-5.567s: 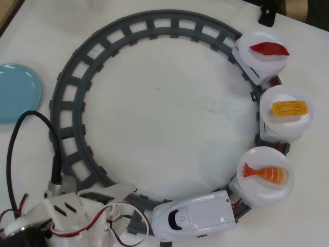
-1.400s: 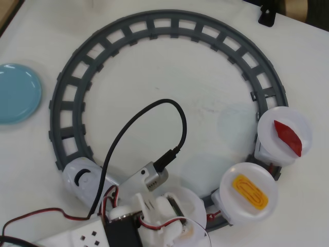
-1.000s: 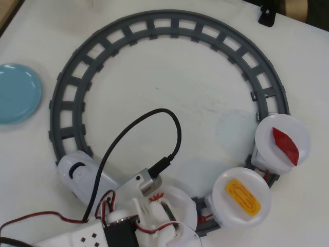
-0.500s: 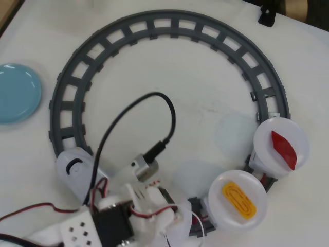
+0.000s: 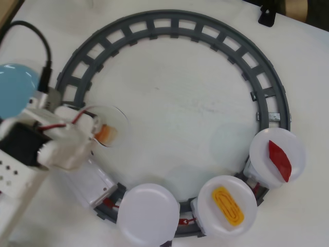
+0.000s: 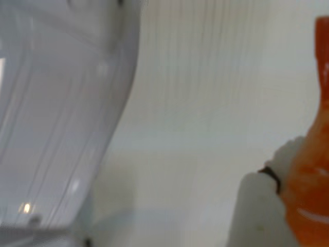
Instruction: Pick up the sushi from the Shinkansen and put it on the blue dish
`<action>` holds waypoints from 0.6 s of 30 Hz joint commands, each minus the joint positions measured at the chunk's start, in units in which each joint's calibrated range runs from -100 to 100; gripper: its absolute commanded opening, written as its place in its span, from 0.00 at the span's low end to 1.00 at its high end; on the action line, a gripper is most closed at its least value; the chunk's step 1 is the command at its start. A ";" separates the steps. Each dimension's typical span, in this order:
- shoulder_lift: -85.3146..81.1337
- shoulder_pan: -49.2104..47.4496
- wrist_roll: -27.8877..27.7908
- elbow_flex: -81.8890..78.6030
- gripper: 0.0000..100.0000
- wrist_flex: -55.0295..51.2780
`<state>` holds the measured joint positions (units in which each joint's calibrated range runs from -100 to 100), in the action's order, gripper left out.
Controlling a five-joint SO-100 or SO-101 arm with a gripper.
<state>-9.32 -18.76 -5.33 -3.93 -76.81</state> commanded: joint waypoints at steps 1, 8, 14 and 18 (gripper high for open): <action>-0.43 -7.91 1.04 1.41 0.03 1.77; 13.01 -18.48 1.51 8.62 0.03 2.88; 22.14 -23.50 1.67 20.89 0.03 2.88; 28.44 -26.75 1.77 27.92 0.03 2.79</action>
<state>17.17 -43.60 -4.04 16.83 -74.71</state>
